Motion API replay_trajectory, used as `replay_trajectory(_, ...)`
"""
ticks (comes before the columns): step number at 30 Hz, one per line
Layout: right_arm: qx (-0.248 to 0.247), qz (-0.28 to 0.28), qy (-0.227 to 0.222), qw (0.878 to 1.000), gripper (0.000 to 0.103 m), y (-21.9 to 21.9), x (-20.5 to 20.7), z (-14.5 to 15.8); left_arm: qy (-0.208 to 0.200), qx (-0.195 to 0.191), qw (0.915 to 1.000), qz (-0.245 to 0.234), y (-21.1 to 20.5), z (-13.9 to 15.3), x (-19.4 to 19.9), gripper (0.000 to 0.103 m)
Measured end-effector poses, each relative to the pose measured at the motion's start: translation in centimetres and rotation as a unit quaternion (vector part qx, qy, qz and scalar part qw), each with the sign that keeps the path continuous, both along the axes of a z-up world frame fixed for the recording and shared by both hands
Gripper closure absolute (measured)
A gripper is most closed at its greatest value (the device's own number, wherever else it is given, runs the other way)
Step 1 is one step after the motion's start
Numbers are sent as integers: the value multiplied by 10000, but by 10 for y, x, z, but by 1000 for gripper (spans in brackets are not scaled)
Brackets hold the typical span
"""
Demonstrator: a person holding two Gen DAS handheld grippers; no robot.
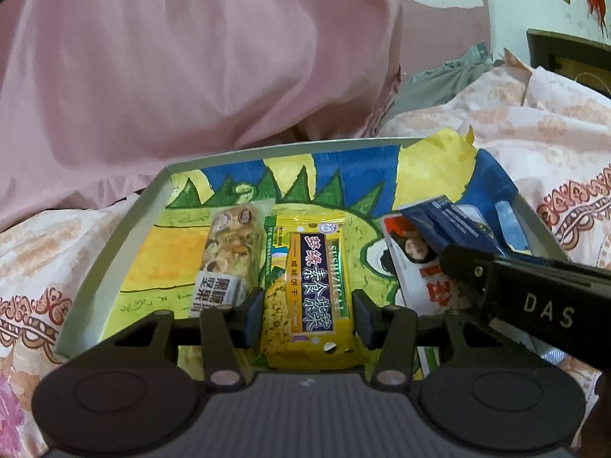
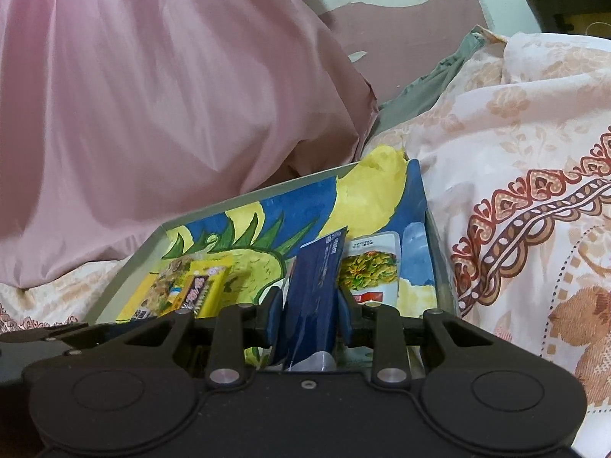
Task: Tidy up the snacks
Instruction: 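Carry the wafer pack with the left gripper while the right carries the blue tube into the tray, then open both grippers over the tray and pull back toward the remaining snacks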
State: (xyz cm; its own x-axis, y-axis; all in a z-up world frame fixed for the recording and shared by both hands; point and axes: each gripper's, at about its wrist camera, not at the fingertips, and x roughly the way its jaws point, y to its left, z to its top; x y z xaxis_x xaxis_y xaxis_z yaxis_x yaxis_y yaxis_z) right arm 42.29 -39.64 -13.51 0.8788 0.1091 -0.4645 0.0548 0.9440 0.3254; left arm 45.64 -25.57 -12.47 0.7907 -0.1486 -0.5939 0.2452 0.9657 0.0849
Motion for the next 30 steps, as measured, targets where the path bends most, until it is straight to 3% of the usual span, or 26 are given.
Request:
replay_trajectory(8,-13,4,30,10000,67,0,2,2,121,12,9999,-46,-1,-2,0,50)
replay_trajectory(13,12,33,-3,10000,53,-2,0,7,195,-21,9998,-74,0,-1,-1,48)
replay_trajectory(21,90,39,-121,9999,32,-6,-6,20,-90,181,9996,-204,-1,10,-15,32)
replay_trajectory(23,110,35,-173,9998,27,-7,-9,27,-196,215,9993,-231,0,15,-21,23)
replay_trajectory(30,37,17,-408,9992,14,-7,-26,58,-541,360,9977,-190,12,39,-40,14)
